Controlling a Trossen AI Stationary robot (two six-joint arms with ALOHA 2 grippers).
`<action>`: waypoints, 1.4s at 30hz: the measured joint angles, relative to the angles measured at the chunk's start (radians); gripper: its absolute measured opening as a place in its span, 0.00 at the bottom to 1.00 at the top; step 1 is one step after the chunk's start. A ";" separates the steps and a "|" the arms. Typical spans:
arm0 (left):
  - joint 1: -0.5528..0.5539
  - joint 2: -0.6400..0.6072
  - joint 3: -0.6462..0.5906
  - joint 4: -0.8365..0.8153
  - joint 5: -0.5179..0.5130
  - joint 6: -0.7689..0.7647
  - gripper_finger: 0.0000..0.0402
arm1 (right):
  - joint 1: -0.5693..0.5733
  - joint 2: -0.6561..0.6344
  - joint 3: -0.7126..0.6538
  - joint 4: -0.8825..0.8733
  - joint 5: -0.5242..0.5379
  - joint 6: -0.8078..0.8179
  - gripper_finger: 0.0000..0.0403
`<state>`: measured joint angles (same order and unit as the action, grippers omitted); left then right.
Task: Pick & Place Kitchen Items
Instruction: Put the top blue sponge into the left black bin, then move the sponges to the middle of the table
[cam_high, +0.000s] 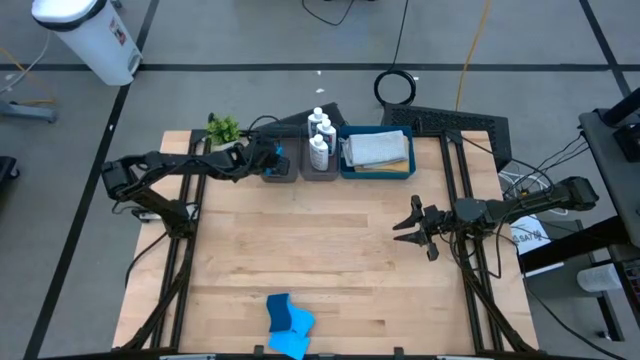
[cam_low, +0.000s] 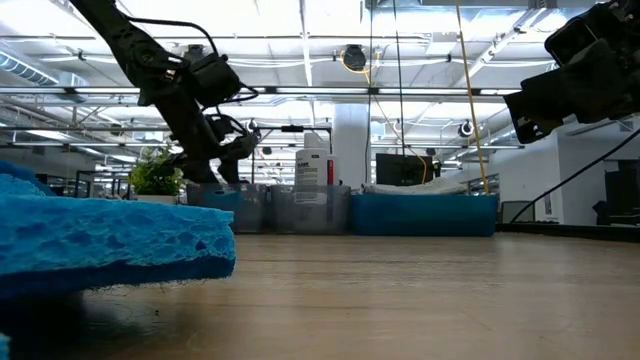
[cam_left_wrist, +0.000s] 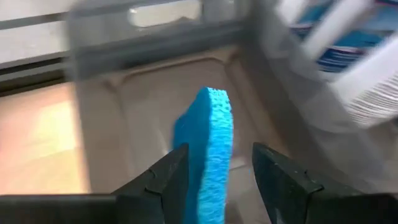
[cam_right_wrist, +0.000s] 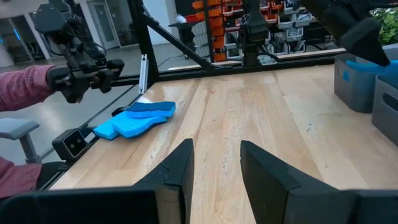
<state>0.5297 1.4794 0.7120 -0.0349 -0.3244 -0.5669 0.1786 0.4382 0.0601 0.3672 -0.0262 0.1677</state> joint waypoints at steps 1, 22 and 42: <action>-0.003 0.000 0.000 0.012 0.017 0.010 0.45 | 0.000 0.000 0.000 0.000 0.000 0.000 0.25; -0.132 -0.200 0.014 0.063 0.504 0.327 0.45 | 0.000 0.000 0.000 -0.006 -0.001 0.003 0.25; -0.821 -0.268 0.014 0.071 0.432 0.352 0.45 | 0.000 0.000 0.000 -0.006 -0.001 0.003 0.25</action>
<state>-0.2914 1.2118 0.7265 0.0364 0.1081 -0.2153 0.1787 0.4385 0.0601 0.3615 -0.0269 0.1711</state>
